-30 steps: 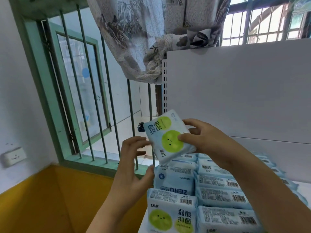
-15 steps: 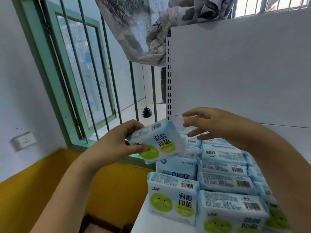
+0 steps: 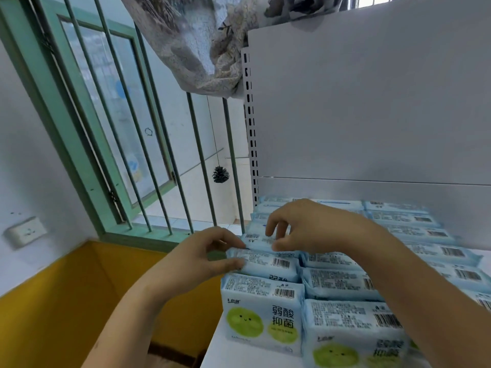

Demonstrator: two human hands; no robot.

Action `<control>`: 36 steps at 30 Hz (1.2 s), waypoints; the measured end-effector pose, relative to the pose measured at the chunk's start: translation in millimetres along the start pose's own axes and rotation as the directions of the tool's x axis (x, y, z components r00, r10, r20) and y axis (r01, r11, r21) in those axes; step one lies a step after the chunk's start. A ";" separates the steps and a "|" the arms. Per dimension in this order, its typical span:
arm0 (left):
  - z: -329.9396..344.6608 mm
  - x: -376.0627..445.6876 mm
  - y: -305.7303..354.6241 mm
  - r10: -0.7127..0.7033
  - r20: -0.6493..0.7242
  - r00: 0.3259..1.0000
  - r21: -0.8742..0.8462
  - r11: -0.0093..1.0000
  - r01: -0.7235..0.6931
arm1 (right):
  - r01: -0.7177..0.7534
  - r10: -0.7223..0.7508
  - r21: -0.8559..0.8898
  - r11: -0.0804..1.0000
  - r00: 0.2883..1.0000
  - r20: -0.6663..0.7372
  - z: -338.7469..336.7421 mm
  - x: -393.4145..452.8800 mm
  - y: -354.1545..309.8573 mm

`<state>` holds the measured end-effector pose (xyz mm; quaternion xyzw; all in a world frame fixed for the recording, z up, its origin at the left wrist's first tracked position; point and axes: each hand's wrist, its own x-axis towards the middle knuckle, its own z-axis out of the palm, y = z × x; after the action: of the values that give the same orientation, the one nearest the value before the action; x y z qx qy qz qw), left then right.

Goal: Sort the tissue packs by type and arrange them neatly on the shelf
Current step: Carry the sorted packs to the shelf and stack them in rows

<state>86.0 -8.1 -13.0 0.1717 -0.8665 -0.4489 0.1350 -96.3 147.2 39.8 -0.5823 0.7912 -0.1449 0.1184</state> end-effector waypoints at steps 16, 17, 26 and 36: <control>7.7 5.3 -16.8 -0.118 -0.089 0.989 -0.257 0.962 0.092 | 0.060 -0.086 -0.131 0.990 0.974 -0.209 -5.4 -1.6 -6.3; 4.9 4.8 -14.4 -0.099 -0.091 0.991 -0.266 0.961 0.072 | 0.073 -0.095 -0.097 0.993 0.964 -0.248 -8.7 -2.4 -5.6; 1.5 9.2 26.4 0.144 -0.432 0.890 -0.163 0.958 -0.234 | 0.141 -0.001 0.224 0.964 0.848 -0.529 -38.7 -12.2 6.9; 25.7 22.3 55.8 0.743 -0.305 0.596 0.648 0.620 -0.442 | 0.164 0.180 0.766 0.622 0.922 -0.344 -41.9 -18.9 2.4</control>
<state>46.0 31.4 20.4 0.0093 -0.8789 -0.0589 0.4734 -107.8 169.8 78.2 -0.4278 0.6580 -0.5860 0.2014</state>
